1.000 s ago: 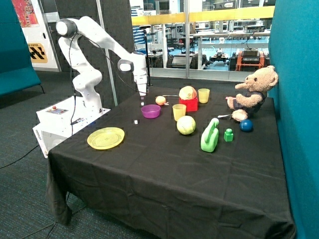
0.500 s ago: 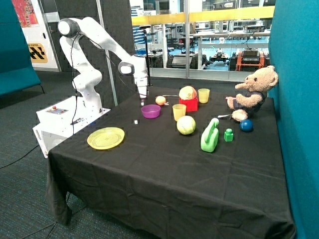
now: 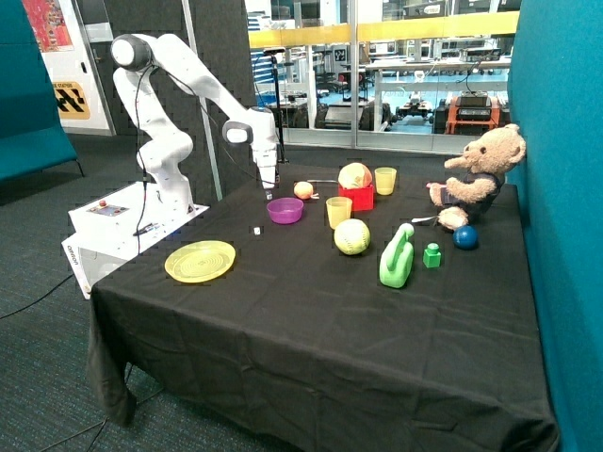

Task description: Roll the dices in the bowl

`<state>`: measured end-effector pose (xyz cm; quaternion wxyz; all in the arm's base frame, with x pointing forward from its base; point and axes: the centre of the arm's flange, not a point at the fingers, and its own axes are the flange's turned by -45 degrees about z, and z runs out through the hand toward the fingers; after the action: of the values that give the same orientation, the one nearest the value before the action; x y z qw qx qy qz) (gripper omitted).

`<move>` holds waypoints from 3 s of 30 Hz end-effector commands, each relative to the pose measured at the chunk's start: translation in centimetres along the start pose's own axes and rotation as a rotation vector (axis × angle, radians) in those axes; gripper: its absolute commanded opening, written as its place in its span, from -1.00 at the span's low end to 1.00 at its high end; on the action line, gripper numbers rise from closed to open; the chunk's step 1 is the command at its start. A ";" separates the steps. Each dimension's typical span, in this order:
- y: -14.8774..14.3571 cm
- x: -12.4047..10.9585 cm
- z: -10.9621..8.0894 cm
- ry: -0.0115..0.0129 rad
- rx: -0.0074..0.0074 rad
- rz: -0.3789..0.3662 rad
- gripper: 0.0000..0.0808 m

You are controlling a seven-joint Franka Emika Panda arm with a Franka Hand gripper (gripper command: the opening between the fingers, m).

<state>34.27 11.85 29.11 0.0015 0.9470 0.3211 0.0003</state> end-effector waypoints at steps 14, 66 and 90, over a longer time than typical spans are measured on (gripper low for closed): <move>-1.0 0.2 2.2 0.0004 0.0030 0.019 0.05; 0.3 0.8 2.6 0.0003 0.0030 0.036 -0.36; 0.1 1.0 2.6 0.0004 0.0030 0.022 -1.00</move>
<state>35.18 12.30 26.52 -0.0004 0.9508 0.3099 -0.0004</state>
